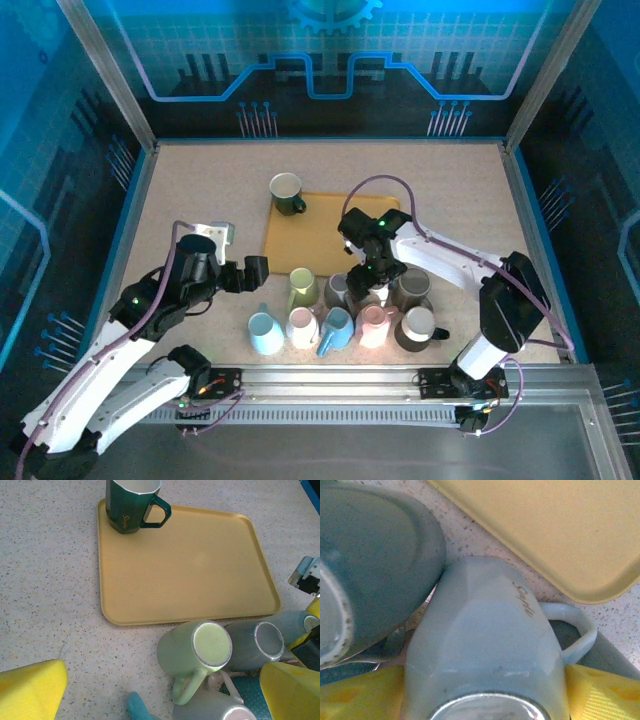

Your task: Turn the mug right side up

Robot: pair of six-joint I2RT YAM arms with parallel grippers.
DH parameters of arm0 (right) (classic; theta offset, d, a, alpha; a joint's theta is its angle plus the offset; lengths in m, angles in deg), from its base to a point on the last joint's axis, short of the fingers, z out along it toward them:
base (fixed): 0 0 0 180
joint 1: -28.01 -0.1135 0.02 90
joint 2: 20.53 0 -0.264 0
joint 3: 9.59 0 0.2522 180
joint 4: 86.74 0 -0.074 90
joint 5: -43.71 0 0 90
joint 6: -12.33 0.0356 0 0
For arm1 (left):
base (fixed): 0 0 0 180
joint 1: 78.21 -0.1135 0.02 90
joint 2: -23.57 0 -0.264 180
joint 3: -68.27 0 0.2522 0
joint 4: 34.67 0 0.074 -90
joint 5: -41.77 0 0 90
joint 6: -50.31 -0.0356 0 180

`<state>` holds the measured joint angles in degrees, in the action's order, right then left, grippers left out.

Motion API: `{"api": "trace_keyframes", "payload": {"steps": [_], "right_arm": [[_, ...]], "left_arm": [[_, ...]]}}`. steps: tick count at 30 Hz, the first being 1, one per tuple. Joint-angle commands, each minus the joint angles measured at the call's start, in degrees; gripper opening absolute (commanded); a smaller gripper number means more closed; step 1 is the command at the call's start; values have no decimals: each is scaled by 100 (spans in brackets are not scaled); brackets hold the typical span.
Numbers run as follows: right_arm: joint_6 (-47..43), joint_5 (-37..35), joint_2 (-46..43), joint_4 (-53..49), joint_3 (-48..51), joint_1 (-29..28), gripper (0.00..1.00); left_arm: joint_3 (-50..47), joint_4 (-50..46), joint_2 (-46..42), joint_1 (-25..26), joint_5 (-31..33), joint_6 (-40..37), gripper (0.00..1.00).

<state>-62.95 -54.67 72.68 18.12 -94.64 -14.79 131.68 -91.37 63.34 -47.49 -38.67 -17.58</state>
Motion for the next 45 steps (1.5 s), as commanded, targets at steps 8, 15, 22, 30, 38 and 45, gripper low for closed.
{"api": "trace_keyframes", "payload": {"steps": [8,15,22,30,38,45], "right_arm": [[63,-219,274,-22,168,-96,73],[123,-275,92,-181,-58,-76,53],[218,-27,-379,-414,-558,43,49],[253,380,-881,-705,-1213,431,47],[677,1064,-1391,-714,-1668,1021,40],[1926,1719,-1721,-368,-1814,1531,37]], "left_arm": [[-102,220,-83,21,-61,-66,99],[-97,220,-109,21,-71,-74,99],[-64,192,-101,21,-91,-58,99],[190,82,-85,20,-128,-54,99],[513,177,-48,22,-407,-35,99],[643,237,-26,22,-600,-57,99]]}}
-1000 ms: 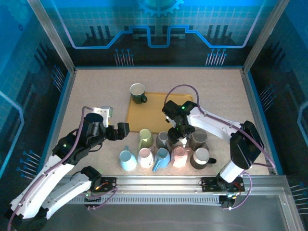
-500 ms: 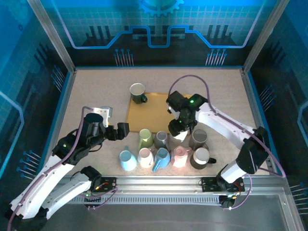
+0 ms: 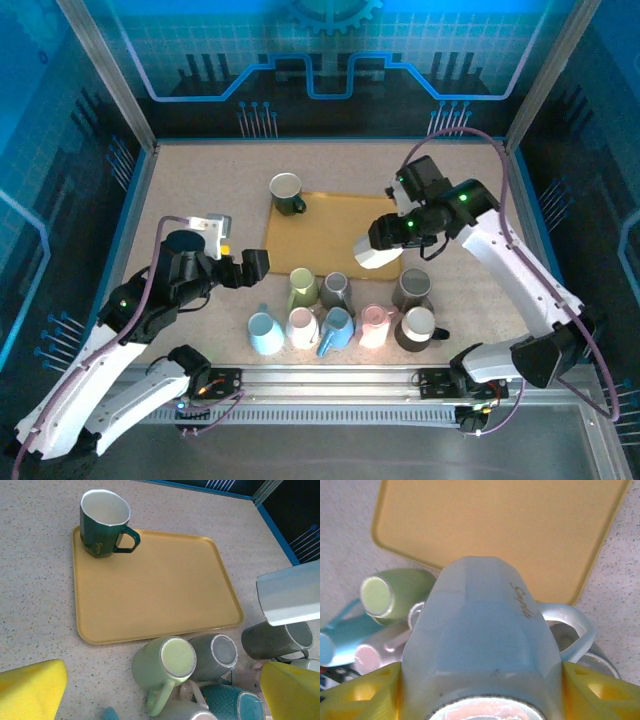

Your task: Turn the mug right side up

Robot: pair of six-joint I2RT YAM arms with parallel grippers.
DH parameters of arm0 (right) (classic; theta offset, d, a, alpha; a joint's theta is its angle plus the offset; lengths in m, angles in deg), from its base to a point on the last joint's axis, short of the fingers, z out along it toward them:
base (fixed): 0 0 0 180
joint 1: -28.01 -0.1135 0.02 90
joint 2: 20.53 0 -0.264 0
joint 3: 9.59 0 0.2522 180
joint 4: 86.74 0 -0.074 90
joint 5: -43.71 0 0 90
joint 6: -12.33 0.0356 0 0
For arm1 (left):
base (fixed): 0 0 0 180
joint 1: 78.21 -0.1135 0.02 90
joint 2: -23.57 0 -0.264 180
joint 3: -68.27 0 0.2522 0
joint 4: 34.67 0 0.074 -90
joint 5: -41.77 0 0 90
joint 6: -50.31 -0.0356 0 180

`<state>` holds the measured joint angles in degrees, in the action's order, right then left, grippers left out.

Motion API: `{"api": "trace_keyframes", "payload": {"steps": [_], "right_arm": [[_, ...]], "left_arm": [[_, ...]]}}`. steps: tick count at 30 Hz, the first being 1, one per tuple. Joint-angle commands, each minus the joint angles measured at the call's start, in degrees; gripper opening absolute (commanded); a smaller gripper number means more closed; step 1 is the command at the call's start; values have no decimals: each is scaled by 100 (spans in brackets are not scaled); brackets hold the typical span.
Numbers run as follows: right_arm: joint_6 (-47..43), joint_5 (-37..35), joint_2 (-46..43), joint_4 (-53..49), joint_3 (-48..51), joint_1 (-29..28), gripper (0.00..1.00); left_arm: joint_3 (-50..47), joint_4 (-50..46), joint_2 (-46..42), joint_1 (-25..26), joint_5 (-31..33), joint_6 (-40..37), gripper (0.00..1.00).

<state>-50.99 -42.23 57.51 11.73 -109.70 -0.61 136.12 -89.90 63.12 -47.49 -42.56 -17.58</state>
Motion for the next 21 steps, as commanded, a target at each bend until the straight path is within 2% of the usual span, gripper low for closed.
{"api": "trace_keyframes", "payload": {"steps": [1,5,9,12,17,21], "right_arm": [[933,556,-226,351,-313,174,36],[1874,1227,-341,976,-170,499,35],[3299,2458,-516,2569,467,928,36],[4195,2809,-570,3548,834,1136,33],[4719,3142,-450,4268,833,1288,32],[5391,3667,-410,5442,1058,1408,31]], "left_arm": [[186,120,-21,20,-254,-57,99],[61,335,-104,17,-302,-50,99],[-200,889,-210,21,-466,-175,99],[-419,1458,-157,22,-714,-219,99],[-766,2812,322,16,-1920,-27,95],[-1504,4973,709,9,-2529,437,91]]}}
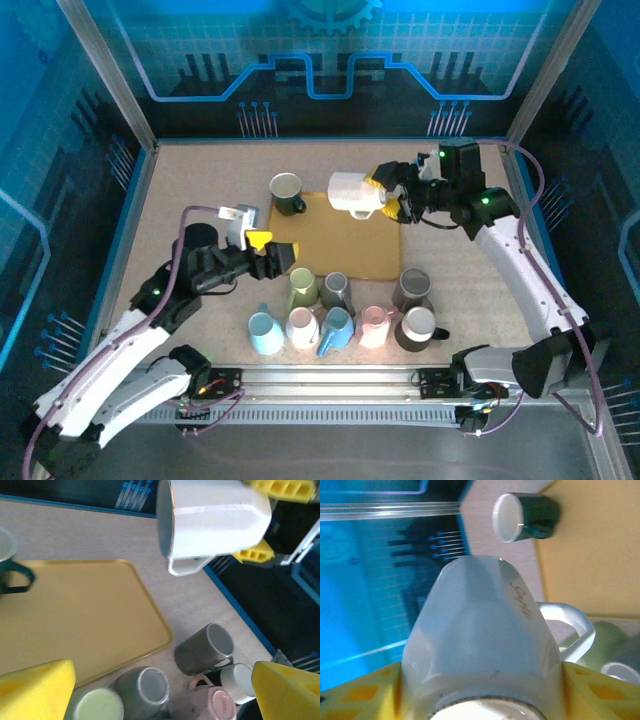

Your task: Turn the mug right side up

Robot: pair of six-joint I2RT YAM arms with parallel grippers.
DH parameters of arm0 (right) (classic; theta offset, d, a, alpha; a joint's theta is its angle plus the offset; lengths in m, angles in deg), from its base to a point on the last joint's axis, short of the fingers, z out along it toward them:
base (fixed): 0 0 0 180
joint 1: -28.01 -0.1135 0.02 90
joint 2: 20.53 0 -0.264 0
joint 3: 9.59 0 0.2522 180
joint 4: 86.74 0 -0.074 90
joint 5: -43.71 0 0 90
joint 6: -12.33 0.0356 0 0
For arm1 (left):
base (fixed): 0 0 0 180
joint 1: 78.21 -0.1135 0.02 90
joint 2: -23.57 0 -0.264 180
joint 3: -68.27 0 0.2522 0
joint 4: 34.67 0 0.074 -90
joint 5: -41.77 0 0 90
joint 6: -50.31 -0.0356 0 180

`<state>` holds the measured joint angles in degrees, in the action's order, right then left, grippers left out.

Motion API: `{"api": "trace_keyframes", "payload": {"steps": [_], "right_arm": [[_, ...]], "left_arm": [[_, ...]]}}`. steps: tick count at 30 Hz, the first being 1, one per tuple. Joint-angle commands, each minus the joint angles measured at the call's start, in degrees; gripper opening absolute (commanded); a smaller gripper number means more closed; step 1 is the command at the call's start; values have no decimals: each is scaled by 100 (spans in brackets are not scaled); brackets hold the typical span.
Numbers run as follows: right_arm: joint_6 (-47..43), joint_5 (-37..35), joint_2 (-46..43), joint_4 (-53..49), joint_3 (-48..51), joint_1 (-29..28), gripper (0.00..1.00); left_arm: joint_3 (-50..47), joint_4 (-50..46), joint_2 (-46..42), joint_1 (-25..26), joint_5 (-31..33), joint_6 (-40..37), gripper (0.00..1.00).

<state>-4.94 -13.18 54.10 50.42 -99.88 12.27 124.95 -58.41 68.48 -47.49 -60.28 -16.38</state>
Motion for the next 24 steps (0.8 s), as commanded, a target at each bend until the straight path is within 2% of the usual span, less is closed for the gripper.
{"api": "trace_keyframes", "payload": {"steps": [1,5,9,12,15,17,20,24], "right_arm": [[1043,857,-75,1944,164,167,30],[1841,1089,11,2867,337,282,30],[2974,1206,102,4205,577,258,26],[3049,1306,144,4295,402,206,26],[3085,1414,149,4376,302,156,26],[3083,1485,136,4403,279,144,25],[3036,1634,129,4420,276,114,25],[3199,1734,112,4945,440,37,25]], "left_arm": [[-577,2433,295,-3,-825,431,91],[-1294,4987,926,-22,-1010,886,90],[-1659,7574,1965,-22,-1055,994,85],[-1465,8964,2864,-193,-1490,1417,81],[-838,9038,3467,-407,-2246,2269,80],[-621,9030,3644,-403,-2418,2257,83],[-498,9032,3693,-409,-2460,1829,85],[-293,9032,3832,-513,-2605,1758,86]]}}
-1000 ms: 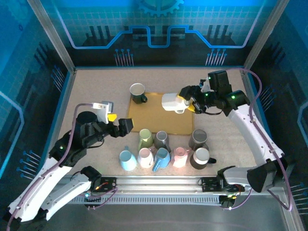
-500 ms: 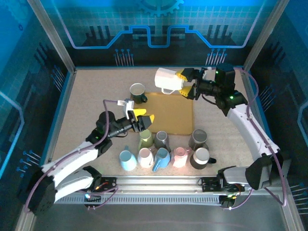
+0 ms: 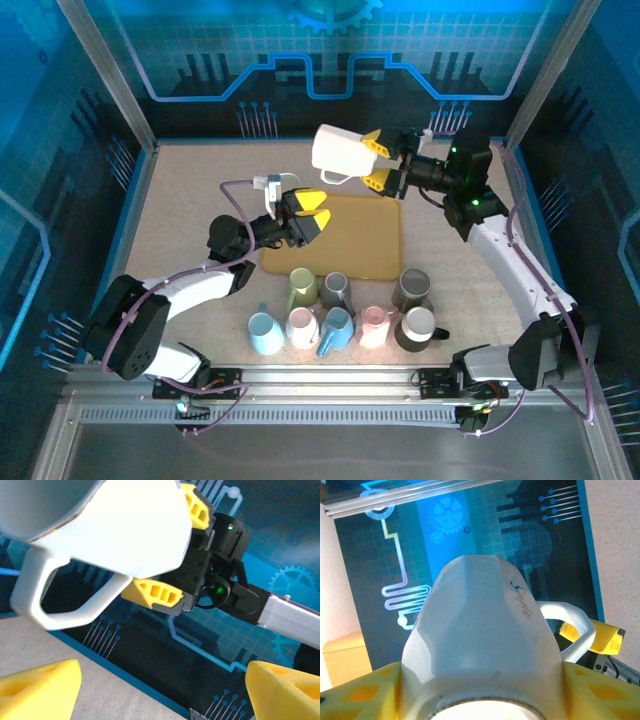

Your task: Turn the mug right side up

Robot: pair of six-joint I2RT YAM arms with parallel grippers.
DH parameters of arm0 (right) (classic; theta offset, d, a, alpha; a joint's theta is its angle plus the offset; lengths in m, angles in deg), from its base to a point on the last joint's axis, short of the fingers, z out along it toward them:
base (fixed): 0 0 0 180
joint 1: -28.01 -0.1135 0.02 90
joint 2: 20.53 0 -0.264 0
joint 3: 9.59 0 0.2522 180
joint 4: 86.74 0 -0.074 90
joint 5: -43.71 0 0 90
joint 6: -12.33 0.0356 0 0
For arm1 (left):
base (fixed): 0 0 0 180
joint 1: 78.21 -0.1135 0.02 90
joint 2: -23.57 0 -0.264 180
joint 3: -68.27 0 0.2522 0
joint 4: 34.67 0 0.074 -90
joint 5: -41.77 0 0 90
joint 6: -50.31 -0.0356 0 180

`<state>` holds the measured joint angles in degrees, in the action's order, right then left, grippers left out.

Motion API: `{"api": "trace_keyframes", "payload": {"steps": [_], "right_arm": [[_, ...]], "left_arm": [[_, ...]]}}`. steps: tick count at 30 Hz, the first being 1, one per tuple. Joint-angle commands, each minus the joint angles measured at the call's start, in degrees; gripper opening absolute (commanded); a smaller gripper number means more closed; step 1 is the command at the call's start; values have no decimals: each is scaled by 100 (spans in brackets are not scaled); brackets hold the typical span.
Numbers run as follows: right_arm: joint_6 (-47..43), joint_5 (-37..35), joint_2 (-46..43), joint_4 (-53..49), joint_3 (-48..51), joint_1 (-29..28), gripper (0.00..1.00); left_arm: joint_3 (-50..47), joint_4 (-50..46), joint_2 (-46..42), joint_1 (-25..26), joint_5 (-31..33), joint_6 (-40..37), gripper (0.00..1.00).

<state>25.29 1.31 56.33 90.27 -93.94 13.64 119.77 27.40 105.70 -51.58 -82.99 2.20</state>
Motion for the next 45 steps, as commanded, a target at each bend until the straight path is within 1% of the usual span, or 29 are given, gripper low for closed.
{"api": "trace_keyframes", "payload": {"steps": [1,4,8,15,17,20,23,25,27,29,32,36,37,38,40,42,44,45], "right_arm": [[219,309,-111,1081,-132,-133,24],[251,387,-119,1246,-107,-217,22],[276,434,-206,1364,6,-303,21],[401,537,-459,1639,430,-347,21],[401,541,-559,1657,563,-363,21],[444,534,-704,1752,740,-435,20],[359,459,-873,1700,841,-650,20],[304,377,-948,1660,899,-787,20],[321,323,-978,1711,958,-874,20],[313,297,-989,1731,1005,-931,20],[322,261,-1006,1785,1112,-958,19],[295,251,-1028,1765,1229,-971,19],[280,249,-1024,1765,1244,-975,20],[234,248,-1024,1771,1247,-980,25],[-15,245,-1045,1608,1210,-979,46],[-458,142,-1141,1103,1148,-980,64],[-750,73,-1203,792,1101,-956,78],[-874,49,-1215,687,1078,-923,82]], "left_arm": [[275,446,195,-178,-329,10,86],[418,452,410,-326,-488,403,86],[588,450,586,-335,-703,489,85],[506,441,377,-416,-680,-129,83],[521,449,351,-505,-718,-189,80],[580,450,390,-631,-771,-174,80],[738,450,415,-684,-974,-138,77],[948,449,502,-615,-1321,36,70],[1015,450,524,-500,-1586,42,63],[971,450,462,-411,-1624,-45,55],[878,449,288,-369,-1672,-262,36],[717,441,8,-434,-1770,-541,3],[680,439,-59,-460,-1779,-569,0],[646,428,-129,-496,-1771,-599,0],[582,323,-287,-543,-1753,-657,0],[531,108,-482,-570,-1762,-762,0],[486,-238,-710,-581,-1771,-978,0],[442,-527,-875,-578,-1762,-1180,0]]}}
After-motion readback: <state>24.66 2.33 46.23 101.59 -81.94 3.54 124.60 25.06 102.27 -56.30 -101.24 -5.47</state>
